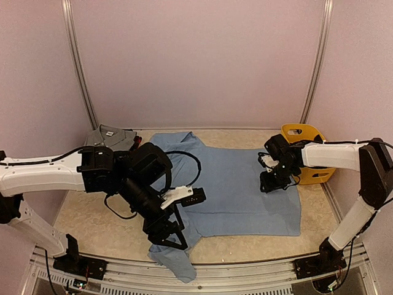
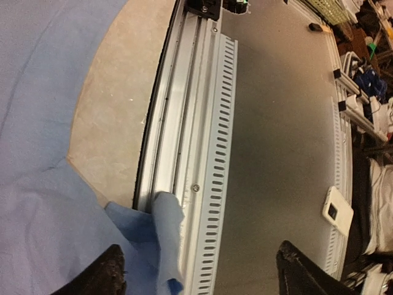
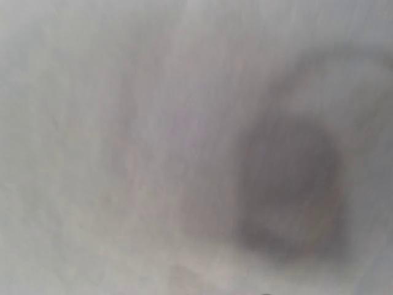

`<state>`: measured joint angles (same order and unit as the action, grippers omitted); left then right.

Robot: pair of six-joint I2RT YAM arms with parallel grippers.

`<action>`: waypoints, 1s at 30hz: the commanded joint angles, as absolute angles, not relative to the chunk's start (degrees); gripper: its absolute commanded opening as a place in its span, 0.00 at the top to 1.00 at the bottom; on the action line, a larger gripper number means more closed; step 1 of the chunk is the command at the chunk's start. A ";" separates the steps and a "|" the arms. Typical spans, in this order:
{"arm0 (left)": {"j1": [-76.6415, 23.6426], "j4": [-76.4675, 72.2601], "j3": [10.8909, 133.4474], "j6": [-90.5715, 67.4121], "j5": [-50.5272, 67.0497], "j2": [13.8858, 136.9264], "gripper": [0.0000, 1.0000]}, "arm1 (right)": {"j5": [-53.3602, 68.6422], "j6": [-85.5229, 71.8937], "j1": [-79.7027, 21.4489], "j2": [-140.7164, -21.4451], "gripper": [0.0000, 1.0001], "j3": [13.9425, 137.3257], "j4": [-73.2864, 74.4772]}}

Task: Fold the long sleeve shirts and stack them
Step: Flatten out the crumpled shirt at the center of the board.

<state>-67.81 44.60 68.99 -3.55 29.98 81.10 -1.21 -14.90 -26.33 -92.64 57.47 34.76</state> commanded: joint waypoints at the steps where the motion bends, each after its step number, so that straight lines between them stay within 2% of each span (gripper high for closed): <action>1: -62.99 46.04 72.43 -0.25 29.84 78.86 0.04 | -1.16 -13.41 -25.83 -90.80 0.60 60.52 36.65; 3: -59.43 44.02 73.39 -1.11 28.21 77.73 0.01 | -1.69 -13.44 -25.81 -91.00 0.60 61.23 36.39; 8: -46.66 31.98 73.59 -12.65 15.21 76.45 0.01 | -0.79 -14.89 -25.84 -91.28 0.60 61.74 31.92; 13: -33.83 15.26 65.77 -25.87 12.51 79.39 0.04 | 1.29 -15.36 -25.83 -90.61 0.60 59.97 24.17; 18: -30.27 9.70 68.74 -26.72 7.51 90.13 0.08 | 2.99 -15.38 -25.84 -91.48 0.60 59.04 19.02; 24: -29.03 3.69 75.63 -26.16 16.34 103.74 0.13 | 3.35 -15.20 -25.83 -95.17 0.60 59.17 17.79; 30: -28.94 3.39 85.74 -25.62 19.29 117.09 0.14 | 3.94 -15.74 -25.81 -99.35 0.60 59.24 16.69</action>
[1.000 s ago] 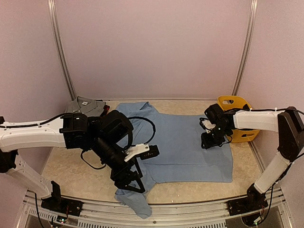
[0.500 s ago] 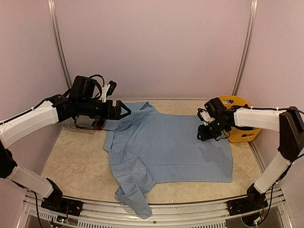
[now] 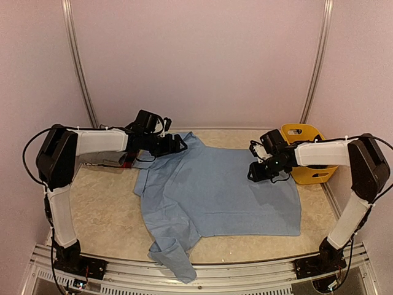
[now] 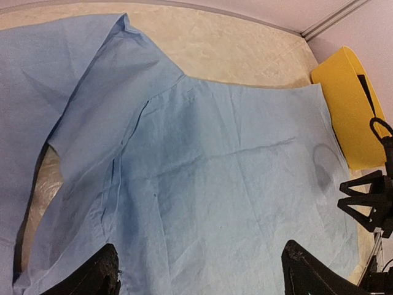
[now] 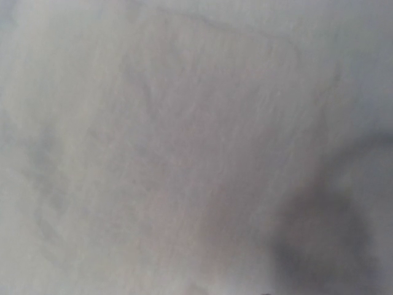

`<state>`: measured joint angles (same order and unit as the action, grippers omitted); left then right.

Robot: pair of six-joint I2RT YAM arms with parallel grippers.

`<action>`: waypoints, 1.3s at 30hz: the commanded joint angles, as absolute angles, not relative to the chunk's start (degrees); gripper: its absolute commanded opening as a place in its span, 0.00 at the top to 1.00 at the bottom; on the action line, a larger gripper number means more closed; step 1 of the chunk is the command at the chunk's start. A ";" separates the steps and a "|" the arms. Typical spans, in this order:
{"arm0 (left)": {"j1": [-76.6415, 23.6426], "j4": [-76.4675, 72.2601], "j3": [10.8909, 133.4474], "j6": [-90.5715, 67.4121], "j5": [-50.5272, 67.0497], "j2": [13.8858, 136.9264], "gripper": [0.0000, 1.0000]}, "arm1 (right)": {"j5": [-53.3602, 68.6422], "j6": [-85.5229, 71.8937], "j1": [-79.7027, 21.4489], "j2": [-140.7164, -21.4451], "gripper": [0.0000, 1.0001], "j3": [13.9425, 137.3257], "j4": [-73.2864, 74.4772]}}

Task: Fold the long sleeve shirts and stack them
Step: Flatten out the crumpled shirt at the center of the board.

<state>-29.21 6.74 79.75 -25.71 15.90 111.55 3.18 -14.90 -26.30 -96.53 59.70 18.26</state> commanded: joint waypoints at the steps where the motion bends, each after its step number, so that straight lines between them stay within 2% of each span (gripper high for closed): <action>1: -28.87 3.39 87.43 -25.77 18.98 119.26 0.14 | 3.87 -15.77 -25.84 -100.05 0.60 59.49 16.77; 11: -25.35 1.37 92.88 -29.40 12.85 130.39 0.17 | -1.88 -17.23 -25.84 -103.18 0.60 61.02 19.75; 24: -20.57 1.59 89.30 -30.67 12.44 131.50 0.17 | -6.45 -18.06 -25.83 -105.90 0.60 61.43 23.02; 33: -19.91 -3.45 85.71 -26.28 15.90 123.73 0.12 | -8.48 -15.61 -25.81 -97.06 0.60 61.32 25.00; 39: -20.61 -5.35 80.41 -25.49 24.56 117.00 0.10 | 2.97 -14.80 -26.89 -90.18 0.60 56.95 22.70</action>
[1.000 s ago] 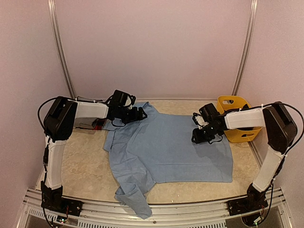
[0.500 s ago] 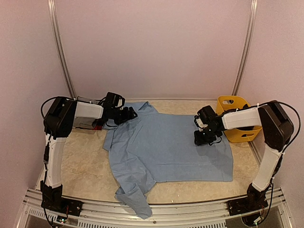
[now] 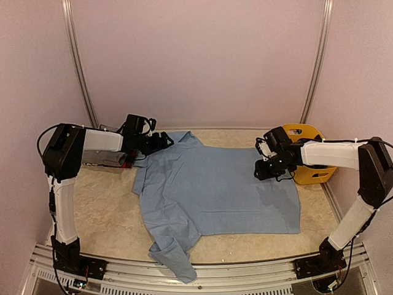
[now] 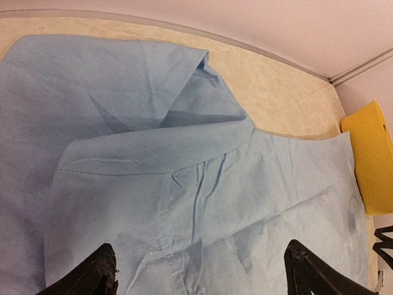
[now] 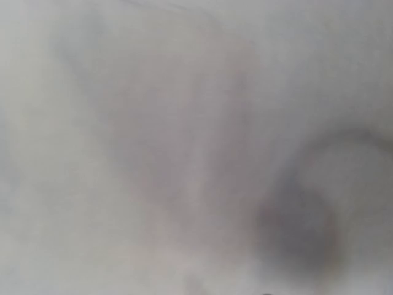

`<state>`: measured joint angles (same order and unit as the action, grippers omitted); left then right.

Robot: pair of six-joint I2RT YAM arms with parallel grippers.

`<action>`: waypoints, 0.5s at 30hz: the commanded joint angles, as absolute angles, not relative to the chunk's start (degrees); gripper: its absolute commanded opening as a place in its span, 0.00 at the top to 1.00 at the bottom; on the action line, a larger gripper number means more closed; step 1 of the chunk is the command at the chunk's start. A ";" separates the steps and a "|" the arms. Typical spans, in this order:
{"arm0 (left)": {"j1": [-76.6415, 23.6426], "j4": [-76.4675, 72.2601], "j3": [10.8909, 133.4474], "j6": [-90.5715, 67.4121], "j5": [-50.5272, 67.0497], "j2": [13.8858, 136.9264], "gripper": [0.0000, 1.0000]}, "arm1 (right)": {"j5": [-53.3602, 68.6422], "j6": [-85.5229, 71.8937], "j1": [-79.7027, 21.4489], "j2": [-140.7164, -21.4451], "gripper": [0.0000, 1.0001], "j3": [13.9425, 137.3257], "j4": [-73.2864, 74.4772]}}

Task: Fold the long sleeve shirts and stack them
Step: Flatten out the crumpled shirt at the center of the board.

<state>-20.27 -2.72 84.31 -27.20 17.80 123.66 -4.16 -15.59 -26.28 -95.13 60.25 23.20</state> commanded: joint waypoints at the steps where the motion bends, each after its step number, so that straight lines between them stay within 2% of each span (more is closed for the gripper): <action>1: -21.37 -5.81 78.60 -25.42 25.87 115.73 0.11 | 4.07 -15.18 -27.53 -88.92 0.60 55.69 22.31; 8: -32.55 -1.74 63.24 -21.38 27.99 99.43 0.19 | 7.74 -18.89 -32.45 -80.53 0.60 47.97 20.28; 12: -43.06 5.59 57.61 -19.59 23.48 90.48 0.23 | 7.79 -19.98 -33.29 -79.76 0.60 46.23 20.00; 15: -48.32 10.82 53.40 -22.18 20.17 87.68 0.30 | 7.86 -20.27 -33.79 -80.38 0.60 45.67 19.75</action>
